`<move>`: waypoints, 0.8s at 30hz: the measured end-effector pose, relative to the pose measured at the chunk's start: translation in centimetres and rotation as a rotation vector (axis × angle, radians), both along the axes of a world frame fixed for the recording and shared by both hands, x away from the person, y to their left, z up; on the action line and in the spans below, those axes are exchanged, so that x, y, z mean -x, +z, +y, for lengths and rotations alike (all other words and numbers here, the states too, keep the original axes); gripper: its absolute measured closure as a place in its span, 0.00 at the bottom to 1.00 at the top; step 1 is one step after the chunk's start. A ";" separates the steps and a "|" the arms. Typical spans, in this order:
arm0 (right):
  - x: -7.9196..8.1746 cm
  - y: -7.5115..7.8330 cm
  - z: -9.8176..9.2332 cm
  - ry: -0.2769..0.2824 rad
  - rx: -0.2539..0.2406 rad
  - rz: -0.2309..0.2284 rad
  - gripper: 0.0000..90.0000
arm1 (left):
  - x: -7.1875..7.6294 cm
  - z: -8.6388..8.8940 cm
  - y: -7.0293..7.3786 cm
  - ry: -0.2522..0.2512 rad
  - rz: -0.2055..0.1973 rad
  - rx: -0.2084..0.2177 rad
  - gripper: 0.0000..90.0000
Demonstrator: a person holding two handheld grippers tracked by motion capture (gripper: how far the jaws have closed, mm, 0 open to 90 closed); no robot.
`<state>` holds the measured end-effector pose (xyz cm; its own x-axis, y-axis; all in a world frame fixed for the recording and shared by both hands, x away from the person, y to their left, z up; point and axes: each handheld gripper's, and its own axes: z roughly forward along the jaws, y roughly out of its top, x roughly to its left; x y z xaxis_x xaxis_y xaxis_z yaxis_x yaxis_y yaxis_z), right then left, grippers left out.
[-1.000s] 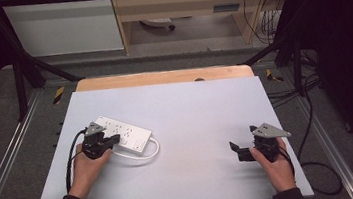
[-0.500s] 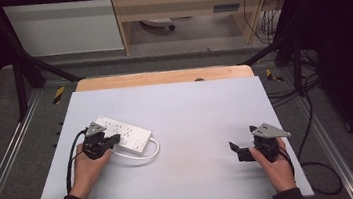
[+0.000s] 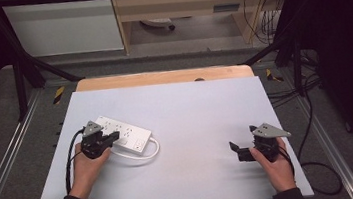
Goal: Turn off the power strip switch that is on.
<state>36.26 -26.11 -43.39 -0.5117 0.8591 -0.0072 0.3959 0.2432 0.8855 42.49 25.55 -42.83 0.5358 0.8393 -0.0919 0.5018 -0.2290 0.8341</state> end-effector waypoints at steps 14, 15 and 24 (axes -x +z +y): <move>0.0 0.0 0.0 0.000 0.002 0.000 0.03 | 0.1 0.1 1.0 0.055 -0.066 0.063 0.59; 0.0 0.0 0.0 0.000 0.002 -0.001 0.03 | 0.0 0.0 1.1 0.061 -0.063 0.077 0.53; 0.0 0.0 0.0 -0.001 0.000 0.001 0.03 | 0.1 -1.0 1.8 0.065 -0.094 0.070 0.20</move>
